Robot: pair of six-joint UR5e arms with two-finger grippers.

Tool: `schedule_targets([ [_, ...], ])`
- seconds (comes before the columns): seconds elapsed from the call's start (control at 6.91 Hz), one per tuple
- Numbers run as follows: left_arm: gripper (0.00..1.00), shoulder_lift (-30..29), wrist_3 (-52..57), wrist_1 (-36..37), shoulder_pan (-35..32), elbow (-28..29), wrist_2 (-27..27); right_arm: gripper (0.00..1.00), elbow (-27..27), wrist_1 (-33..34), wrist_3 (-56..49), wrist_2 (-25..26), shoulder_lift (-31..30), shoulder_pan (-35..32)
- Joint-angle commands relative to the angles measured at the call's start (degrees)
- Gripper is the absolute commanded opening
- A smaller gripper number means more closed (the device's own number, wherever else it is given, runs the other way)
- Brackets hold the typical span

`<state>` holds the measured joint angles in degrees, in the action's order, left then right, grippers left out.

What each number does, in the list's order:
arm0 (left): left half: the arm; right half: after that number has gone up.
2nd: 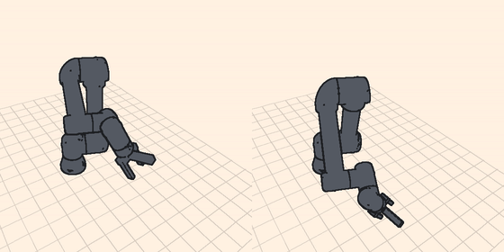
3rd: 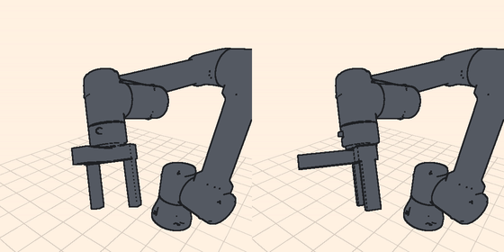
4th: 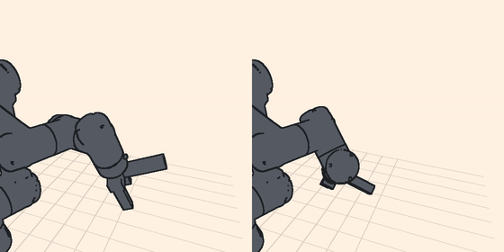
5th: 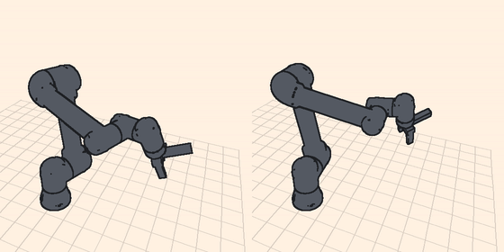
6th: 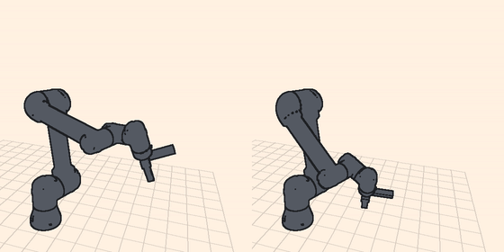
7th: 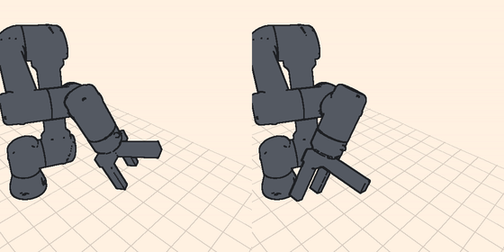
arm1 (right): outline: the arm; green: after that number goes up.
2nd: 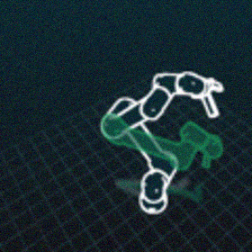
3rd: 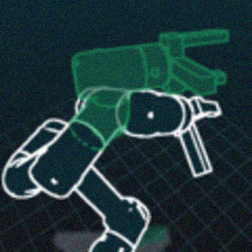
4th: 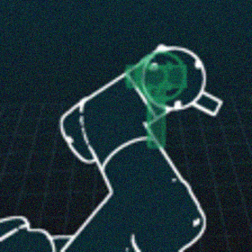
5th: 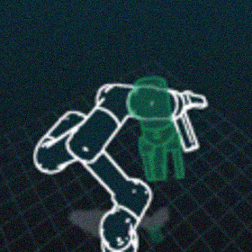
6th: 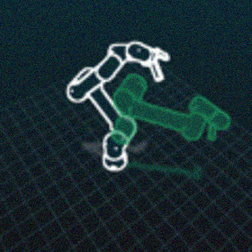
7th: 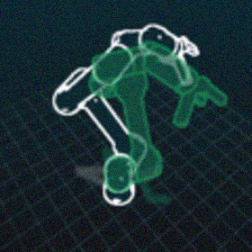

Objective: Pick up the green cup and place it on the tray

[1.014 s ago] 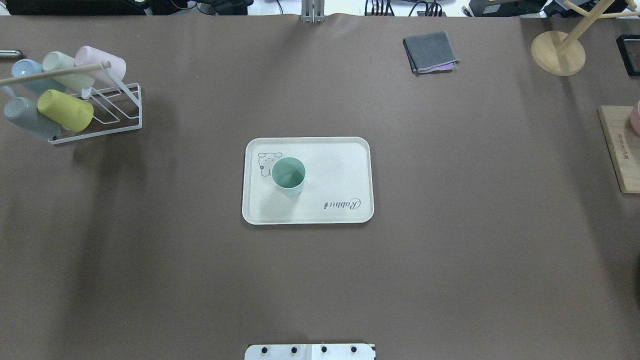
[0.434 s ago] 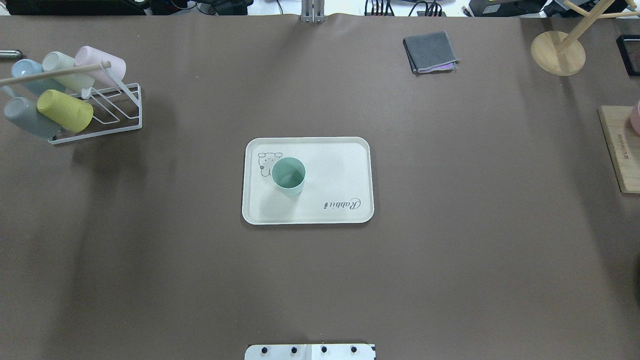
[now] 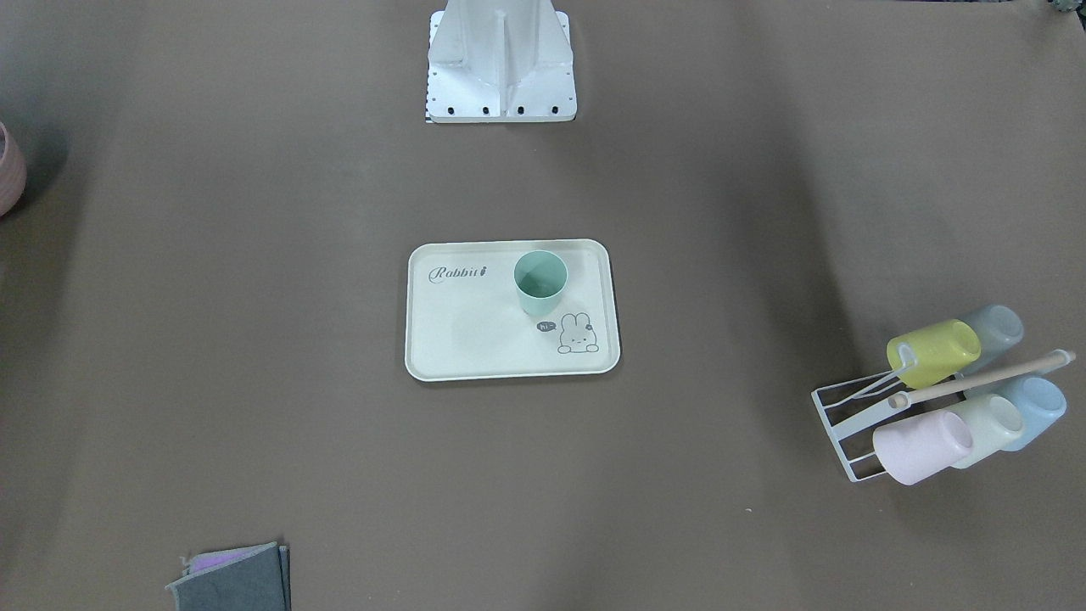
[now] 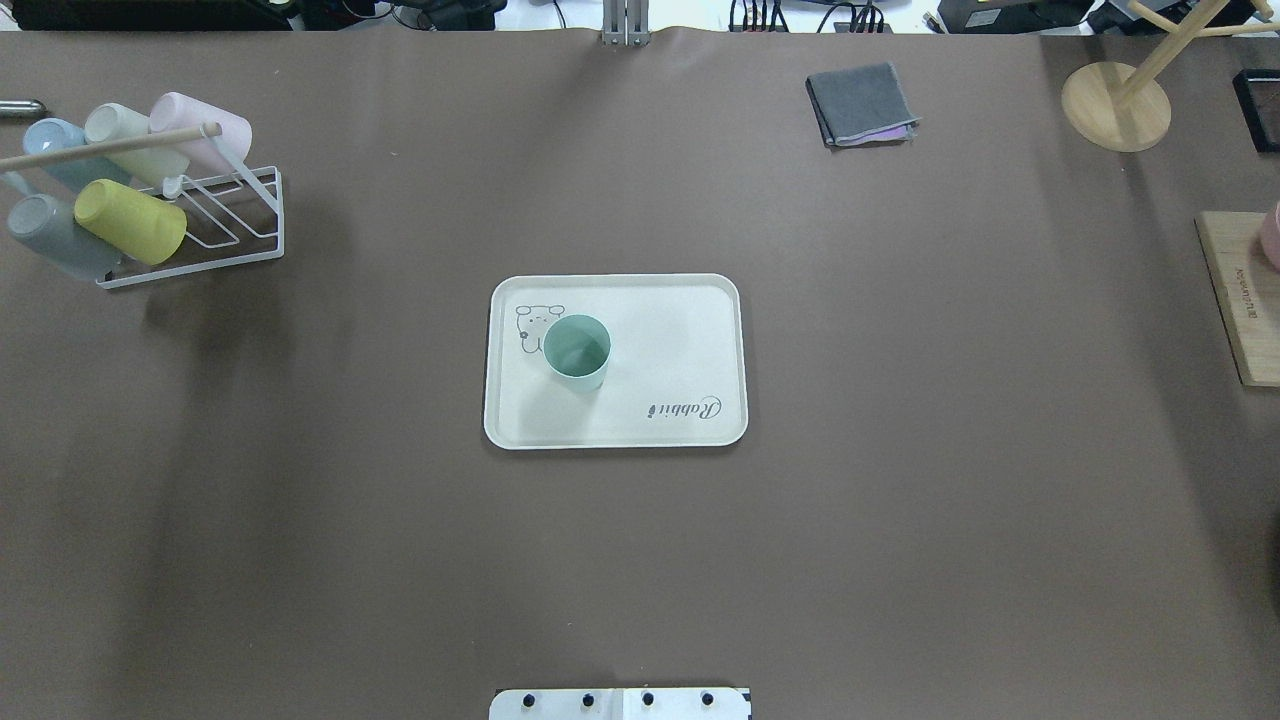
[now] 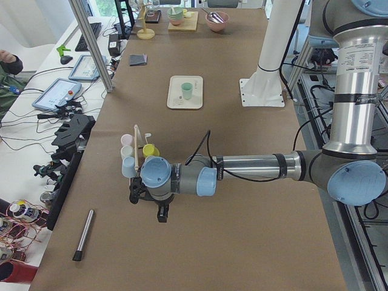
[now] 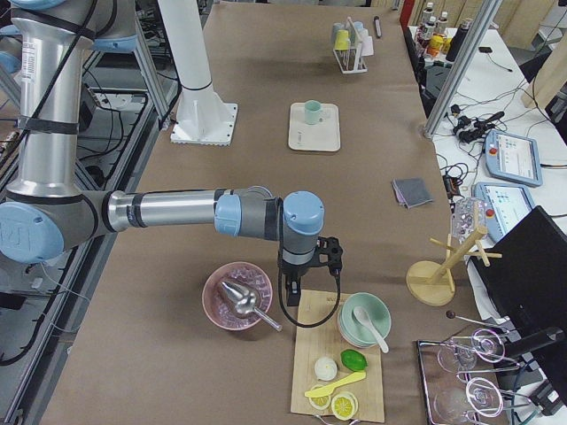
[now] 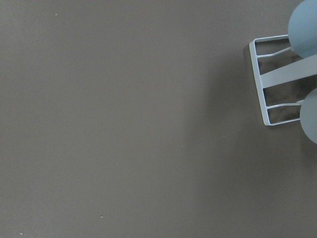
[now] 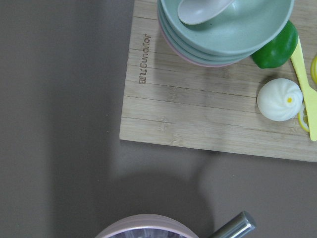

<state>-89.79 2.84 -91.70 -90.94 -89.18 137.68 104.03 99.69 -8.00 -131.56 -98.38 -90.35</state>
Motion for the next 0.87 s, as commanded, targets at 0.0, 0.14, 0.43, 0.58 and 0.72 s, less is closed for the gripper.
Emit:
schedule_targets([
  [0.0,0.99,-1.1,8.9,15.0,-1.8,-6.0,-4.9,1.00,-0.1,0.1,0.0,-0.7,-0.2,0.0],
  [0.14,0.99,-0.6,8.7,14.7,-2.0,-5.2,-4.6,1.00,-0.1,0.1,0.0,-0.7,-0.3,0.0],
  [0.43,0.99,-0.7,8.7,14.4,-1.8,-3.9,-4.3,1.00,0.1,0.0,0.0,-0.8,-0.3,0.0],
  [0.58,0.99,-0.9,8.8,14.4,-1.8,-4.0,-4.3,1.00,0.1,0.1,0.0,-0.7,-0.3,0.0],
  [0.72,0.99,-0.7,8.9,14.4,-2.0,-4.0,-4.3,1.00,0.0,0.1,0.0,-0.7,-0.5,0.0],
])
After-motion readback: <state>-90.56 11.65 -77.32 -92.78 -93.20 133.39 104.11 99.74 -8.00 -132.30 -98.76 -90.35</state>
